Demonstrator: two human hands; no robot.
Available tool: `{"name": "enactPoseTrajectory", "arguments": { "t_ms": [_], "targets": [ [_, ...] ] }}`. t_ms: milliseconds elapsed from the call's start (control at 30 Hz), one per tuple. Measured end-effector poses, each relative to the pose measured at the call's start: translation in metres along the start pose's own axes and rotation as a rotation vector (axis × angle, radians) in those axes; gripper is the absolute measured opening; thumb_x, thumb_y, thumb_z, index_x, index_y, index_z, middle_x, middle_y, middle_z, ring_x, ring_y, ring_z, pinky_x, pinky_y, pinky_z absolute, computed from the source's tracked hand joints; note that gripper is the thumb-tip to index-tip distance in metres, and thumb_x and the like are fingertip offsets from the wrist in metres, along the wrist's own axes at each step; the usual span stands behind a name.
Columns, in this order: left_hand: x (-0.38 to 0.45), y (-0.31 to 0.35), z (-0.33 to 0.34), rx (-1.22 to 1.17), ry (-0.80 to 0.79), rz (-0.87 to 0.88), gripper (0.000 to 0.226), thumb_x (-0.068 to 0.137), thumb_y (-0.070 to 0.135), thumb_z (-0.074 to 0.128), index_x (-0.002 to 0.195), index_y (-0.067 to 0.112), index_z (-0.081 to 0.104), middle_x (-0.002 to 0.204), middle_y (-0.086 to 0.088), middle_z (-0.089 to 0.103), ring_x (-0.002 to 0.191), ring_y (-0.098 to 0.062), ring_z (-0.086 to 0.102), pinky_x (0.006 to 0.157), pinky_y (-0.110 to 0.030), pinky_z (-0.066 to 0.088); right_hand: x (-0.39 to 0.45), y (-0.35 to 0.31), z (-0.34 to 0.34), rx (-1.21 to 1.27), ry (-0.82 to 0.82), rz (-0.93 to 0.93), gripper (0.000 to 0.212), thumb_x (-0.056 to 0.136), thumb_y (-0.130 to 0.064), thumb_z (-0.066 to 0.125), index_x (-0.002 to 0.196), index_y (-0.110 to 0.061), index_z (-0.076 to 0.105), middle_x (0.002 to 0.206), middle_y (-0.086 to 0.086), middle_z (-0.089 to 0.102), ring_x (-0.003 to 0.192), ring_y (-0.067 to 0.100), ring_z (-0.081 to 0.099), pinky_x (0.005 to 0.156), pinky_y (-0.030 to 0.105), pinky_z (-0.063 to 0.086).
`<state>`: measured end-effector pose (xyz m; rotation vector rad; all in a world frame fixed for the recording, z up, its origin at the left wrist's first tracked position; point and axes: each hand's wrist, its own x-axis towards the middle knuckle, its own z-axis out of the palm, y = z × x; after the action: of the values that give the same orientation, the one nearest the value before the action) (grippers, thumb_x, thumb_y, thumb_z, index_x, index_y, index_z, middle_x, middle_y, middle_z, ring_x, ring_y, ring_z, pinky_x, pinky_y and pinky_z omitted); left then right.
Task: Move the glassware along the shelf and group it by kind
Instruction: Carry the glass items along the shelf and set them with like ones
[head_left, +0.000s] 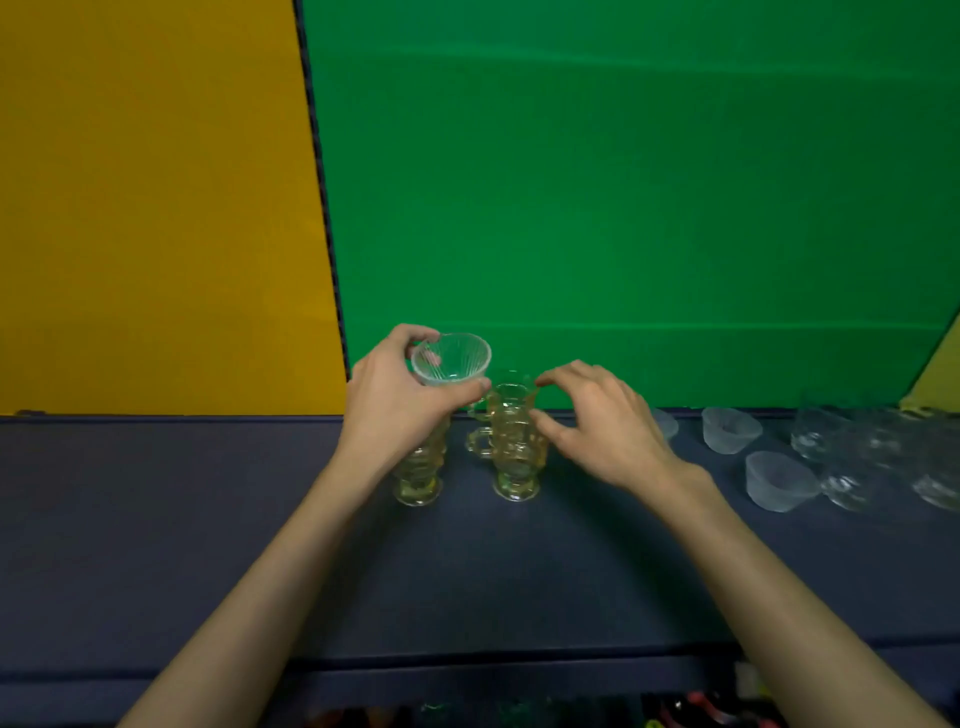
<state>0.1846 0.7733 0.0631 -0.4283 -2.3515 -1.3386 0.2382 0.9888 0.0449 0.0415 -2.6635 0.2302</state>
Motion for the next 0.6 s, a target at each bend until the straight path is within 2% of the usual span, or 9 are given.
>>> {"name": "enactPoseTrajectory", "arguments": {
  "t_ms": [133, 333, 433, 600],
  "targets": [
    [-0.020, 0.044, 0.055, 0.016, -0.049, 0.004, 0.070, 0.053, 0.057, 0.088, 0.113, 0.031, 0.065, 0.107, 0.005, 0.069, 0.097, -0.019, 0.066, 0.087, -0.035, 0.053, -0.020, 0.064, -0.025, -0.046, -0.010, 0.018, 0.043, 0.093, -0.045, 0.057, 0.130, -0.021, 0.060, 0.128, 0.002, 0.062, 0.117, 0.026, 0.057, 0.093, 0.037, 0.045],
    [-0.058, 0.091, 0.137, 0.082, -0.132, 0.009, 0.068, 0.056, 0.052, 0.088, 0.115, 0.028, 0.064, 0.105, 0.010, 0.068, 0.099, -0.015, 0.064, 0.081, -0.027, 0.047, -0.051, 0.151, -0.050, -0.027, -0.040, 0.075, 0.041, 0.093, -0.041, 0.058, 0.129, -0.021, 0.061, 0.129, 0.000, 0.060, 0.117, 0.025, 0.058, 0.092, 0.038, 0.046],
    [-0.070, 0.098, 0.170, 0.063, -0.160, -0.035, 0.068, 0.054, 0.052, 0.086, 0.113, 0.027, 0.064, 0.102, 0.012, 0.067, 0.098, -0.014, 0.065, 0.080, -0.026, 0.047, -0.065, 0.179, -0.057, -0.028, -0.075, 0.084, 0.042, 0.093, -0.041, 0.058, 0.130, -0.021, 0.060, 0.130, -0.001, 0.059, 0.116, 0.025, 0.058, 0.090, 0.038, 0.045],
    [-0.080, 0.098, 0.209, 0.101, -0.210, -0.122, 0.071, 0.058, 0.045, 0.087, 0.120, 0.023, 0.062, 0.114, 0.005, 0.070, 0.108, -0.019, 0.063, 0.088, -0.030, 0.049, -0.079, 0.204, -0.061, -0.014, -0.123, 0.076, 0.040, 0.093, -0.040, 0.057, 0.130, -0.024, 0.059, 0.129, -0.003, 0.058, 0.115, 0.022, 0.058, 0.091, 0.039, 0.046]
  ]
}}
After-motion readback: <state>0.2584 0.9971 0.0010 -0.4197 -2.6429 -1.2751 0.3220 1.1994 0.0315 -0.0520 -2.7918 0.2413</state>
